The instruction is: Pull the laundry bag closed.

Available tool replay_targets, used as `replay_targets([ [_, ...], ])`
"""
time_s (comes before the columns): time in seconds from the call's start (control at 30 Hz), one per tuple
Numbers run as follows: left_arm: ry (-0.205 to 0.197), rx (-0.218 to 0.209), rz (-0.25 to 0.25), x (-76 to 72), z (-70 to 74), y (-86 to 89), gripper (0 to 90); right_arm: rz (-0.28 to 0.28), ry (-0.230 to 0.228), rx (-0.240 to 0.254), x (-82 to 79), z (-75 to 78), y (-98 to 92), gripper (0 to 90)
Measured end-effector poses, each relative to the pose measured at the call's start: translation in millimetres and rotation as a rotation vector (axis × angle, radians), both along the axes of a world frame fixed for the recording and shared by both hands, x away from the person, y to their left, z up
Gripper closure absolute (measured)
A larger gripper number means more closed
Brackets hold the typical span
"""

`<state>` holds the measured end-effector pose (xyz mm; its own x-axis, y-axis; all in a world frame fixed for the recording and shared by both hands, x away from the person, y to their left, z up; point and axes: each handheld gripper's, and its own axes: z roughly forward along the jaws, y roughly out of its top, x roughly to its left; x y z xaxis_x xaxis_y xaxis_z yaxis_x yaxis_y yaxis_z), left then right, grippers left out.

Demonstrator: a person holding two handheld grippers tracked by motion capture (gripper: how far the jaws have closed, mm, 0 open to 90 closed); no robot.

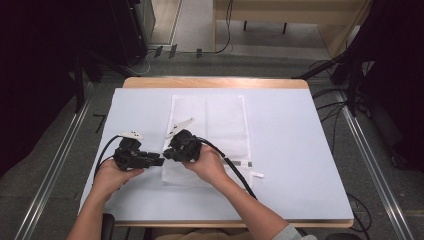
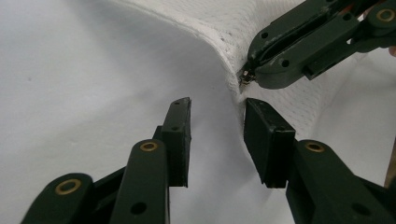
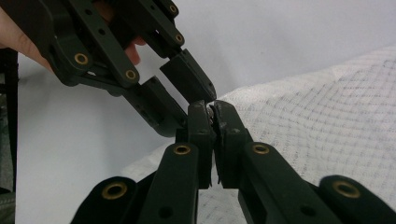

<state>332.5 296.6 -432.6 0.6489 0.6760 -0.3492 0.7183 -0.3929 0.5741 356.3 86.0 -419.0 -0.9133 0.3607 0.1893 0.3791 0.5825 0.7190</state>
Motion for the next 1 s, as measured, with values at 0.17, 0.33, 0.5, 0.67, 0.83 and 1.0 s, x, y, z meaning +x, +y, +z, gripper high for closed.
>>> replay_targets([
  [0.17,0.009,0.010,-0.030,1.0,-3.2,-6.7,67.5,0.019,0.006,-0.002,-2.2,1.2,2.5,88.5],
  [0.33,0.005,0.027,-0.053,1.0,-3.9,-9.4,72.2,0.037,0.017,0.007,-4.3,2.7,2.8,88.5],
  [0.5,0.002,0.045,-0.068,0.4,-4.4,-10.5,77.2,0.049,0.020,-0.001,-5.0,0.9,3.9,88.5],
  [0.67,0.024,0.041,-0.077,0.5,-4.4,-12.4,85.6,0.049,0.026,-0.004,-6.0,-1.2,5.4,88.5],
  [0.83,0.052,0.041,-0.063,2.6,-3.2,-11.8,87.4,0.045,0.022,-0.007,-3.8,-3.3,4.7,88.5],
  [1.0,0.049,0.048,-0.061,2.9,-3.6,-12.0,87.8,0.038,0.009,-0.011,-3.6,-6.1,4.3,88.5],
])
